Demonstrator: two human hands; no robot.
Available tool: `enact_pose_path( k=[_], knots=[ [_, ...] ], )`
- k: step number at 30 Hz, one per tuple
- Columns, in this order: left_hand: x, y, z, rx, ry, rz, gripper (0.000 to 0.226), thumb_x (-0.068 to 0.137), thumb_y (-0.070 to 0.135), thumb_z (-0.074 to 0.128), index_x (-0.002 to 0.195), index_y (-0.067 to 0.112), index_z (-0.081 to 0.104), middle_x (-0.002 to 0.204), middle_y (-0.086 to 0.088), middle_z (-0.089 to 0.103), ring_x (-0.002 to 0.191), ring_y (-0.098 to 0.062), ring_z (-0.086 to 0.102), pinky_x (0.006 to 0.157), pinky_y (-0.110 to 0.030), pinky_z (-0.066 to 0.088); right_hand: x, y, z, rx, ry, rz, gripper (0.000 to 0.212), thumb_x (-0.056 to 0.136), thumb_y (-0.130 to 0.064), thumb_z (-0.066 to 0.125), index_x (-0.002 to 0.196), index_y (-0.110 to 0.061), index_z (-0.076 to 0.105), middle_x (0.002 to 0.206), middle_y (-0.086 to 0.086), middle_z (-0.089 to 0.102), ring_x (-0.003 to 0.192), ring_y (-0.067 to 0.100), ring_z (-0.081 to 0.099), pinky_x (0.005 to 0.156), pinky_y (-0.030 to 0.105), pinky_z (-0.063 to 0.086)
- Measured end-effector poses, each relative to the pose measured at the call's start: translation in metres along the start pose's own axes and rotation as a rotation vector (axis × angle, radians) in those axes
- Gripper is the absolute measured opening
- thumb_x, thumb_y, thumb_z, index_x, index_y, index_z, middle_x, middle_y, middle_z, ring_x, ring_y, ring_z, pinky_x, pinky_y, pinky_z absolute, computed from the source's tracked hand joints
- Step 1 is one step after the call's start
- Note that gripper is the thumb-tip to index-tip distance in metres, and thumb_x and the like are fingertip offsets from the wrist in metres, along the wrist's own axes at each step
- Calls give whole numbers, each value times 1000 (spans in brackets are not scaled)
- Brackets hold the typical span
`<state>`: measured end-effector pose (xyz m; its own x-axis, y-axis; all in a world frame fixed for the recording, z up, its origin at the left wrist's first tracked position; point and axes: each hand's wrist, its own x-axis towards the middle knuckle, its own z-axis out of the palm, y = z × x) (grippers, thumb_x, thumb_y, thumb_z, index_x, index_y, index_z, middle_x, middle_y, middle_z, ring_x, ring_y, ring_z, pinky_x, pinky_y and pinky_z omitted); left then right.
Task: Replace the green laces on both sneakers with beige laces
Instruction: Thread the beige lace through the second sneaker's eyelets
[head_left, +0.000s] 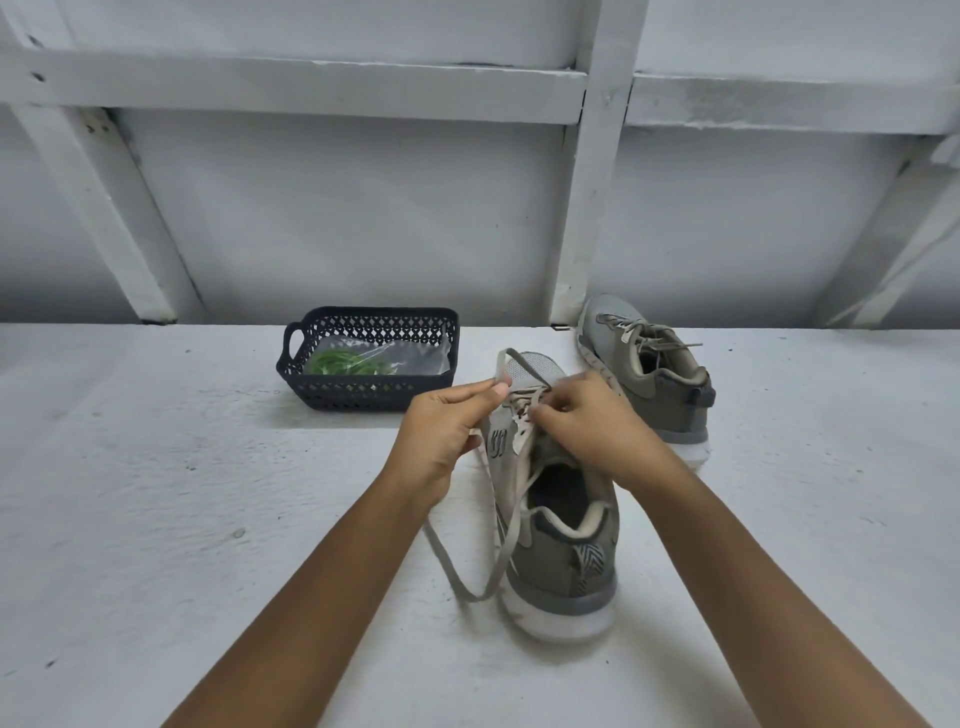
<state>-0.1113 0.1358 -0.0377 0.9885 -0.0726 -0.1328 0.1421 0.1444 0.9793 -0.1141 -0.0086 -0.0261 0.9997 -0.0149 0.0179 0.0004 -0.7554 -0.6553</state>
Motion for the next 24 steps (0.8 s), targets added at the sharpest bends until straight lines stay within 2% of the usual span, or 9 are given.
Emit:
enact_pose_path(
  k=[1,3,5,7,12,15,17,20,24],
  knots=[
    [0,-1,1,14,13,3,13,85,16,67,97,17,72,56,20,62,56,4,49,62,-20,37,0,2,-1,129,-15,33,26,90,-17,56,74,2,64,81,7,55,72,12,50,58,17,36],
    [1,-3,2,-5,22,6,10,85,14,67,93,17,72,53,19,60,58,-3,41,60,-20,33,-4,6,-1,364,-46,86,23,90,-10,58,67,-8,63,68,5,58,66,14,52,65,23,42],
    [3,-6,4,-34,15,7,12,85,11,66,96,11,72,49,15,57,55,-4,38,56,-16,34,-6,11,1,550,-74,118,25,90,-7,59,65,-13,62,70,8,59,71,20,55,74,32,46],
    [4,-8,7,-51,3,7,18,86,9,65,102,6,70,48,14,57,50,-1,42,55,-11,40,-6,13,4,641,-90,126,24,90,-7,59,67,-12,62,71,9,59,72,22,55,76,34,47],
    [4,-11,9,-111,18,56,17,83,3,66,100,4,70,60,8,68,53,1,58,58,-10,49,-7,16,6,737,-97,122,18,90,-5,58,73,-8,63,71,10,59,69,18,55,72,29,47],
    [3,-13,10,-2,76,154,7,81,4,69,86,9,72,58,9,67,54,2,59,53,-8,44,-7,18,7,761,-94,117,18,90,-5,58,73,-9,64,70,8,60,68,17,55,73,30,47],
    [3,-15,10,55,106,216,9,81,7,70,78,15,72,58,9,67,55,2,59,55,-9,44,-6,19,8,770,-99,109,19,90,-5,58,72,-9,64,69,8,59,67,16,55,72,29,46],
    [5,-18,9,93,115,264,14,81,8,71,75,21,72,60,10,69,59,1,61,62,-13,49,-6,20,9,781,-93,105,20,90,-4,58,72,-9,64,66,4,61,63,13,56,68,25,47],
    [5,-22,11,117,99,270,13,83,9,70,77,20,72,61,11,69,62,2,61,62,-15,50,-6,20,9,786,-95,84,20,90,-4,57,72,-9,64,63,1,61,60,9,57,64,20,47]
  ],
)
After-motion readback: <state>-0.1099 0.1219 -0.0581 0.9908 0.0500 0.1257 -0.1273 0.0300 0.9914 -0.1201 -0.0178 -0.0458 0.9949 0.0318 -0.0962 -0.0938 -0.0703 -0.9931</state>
